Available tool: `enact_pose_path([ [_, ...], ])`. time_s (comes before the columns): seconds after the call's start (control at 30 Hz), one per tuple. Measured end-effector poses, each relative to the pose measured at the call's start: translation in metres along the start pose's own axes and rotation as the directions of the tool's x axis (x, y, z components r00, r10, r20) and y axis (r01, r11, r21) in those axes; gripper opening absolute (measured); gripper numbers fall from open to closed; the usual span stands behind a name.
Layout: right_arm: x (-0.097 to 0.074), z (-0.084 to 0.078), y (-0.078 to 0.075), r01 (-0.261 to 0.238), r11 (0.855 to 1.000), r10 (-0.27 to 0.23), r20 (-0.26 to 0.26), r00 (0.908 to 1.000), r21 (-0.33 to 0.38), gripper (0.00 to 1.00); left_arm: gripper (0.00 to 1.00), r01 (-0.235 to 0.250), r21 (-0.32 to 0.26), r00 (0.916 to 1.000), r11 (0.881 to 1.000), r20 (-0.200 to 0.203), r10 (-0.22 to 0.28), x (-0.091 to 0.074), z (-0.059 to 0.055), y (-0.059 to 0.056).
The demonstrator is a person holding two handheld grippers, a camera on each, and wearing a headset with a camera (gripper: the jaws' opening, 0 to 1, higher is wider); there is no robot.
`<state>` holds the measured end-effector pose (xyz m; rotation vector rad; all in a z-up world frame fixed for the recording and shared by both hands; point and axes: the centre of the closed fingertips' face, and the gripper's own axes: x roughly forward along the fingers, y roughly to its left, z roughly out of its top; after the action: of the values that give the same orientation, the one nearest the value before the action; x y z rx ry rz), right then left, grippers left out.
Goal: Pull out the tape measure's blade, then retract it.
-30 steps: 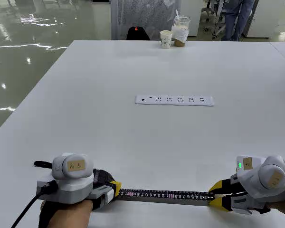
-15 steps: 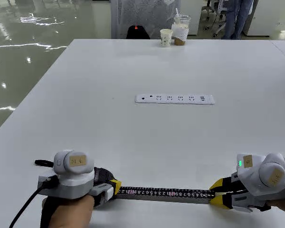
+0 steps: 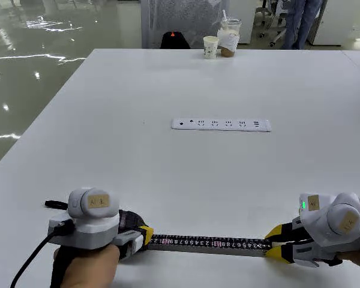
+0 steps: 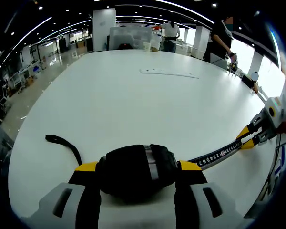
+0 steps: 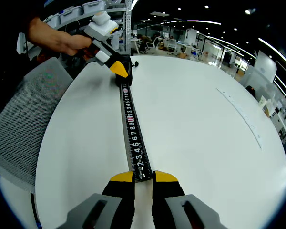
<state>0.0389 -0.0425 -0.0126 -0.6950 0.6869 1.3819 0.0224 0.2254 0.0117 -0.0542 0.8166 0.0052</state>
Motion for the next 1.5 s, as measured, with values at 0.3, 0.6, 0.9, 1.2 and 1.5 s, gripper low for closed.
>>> enact_pose_path([
  [0.3,0.001,0.001,0.000,-0.003,1.000,0.003,0.001,1.0000,0.000,0.09,0.57,0.004,0.000,1.0000,1.000,0.006,-0.004,-0.002,0.001,0.000],
  [0.6,0.002,0.003,0.001,-0.003,1.000,0.003,0.004,1.0000,0.006,0.09,0.57,0.017,0.003,0.9999,1.000,0.002,-0.017,-0.003,0.000,0.000],
  [0.9,0.002,0.004,0.001,-0.003,1.000,0.003,0.005,1.0000,0.006,0.09,0.57,0.023,-0.005,0.9997,1.000,0.003,-0.023,-0.003,-0.001,0.000],
  [1.2,0.008,0.010,0.003,-0.013,1.000,0.013,0.014,0.9998,0.002,0.09,0.57,0.026,-0.010,0.9997,1.000,0.000,-0.026,-0.002,-0.001,0.000],
  [1.5,0.012,0.015,0.004,-0.017,1.000,0.017,0.023,0.9996,0.001,0.10,0.57,0.029,-0.015,0.9996,0.999,-0.002,-0.029,-0.002,-0.001,0.000],
])
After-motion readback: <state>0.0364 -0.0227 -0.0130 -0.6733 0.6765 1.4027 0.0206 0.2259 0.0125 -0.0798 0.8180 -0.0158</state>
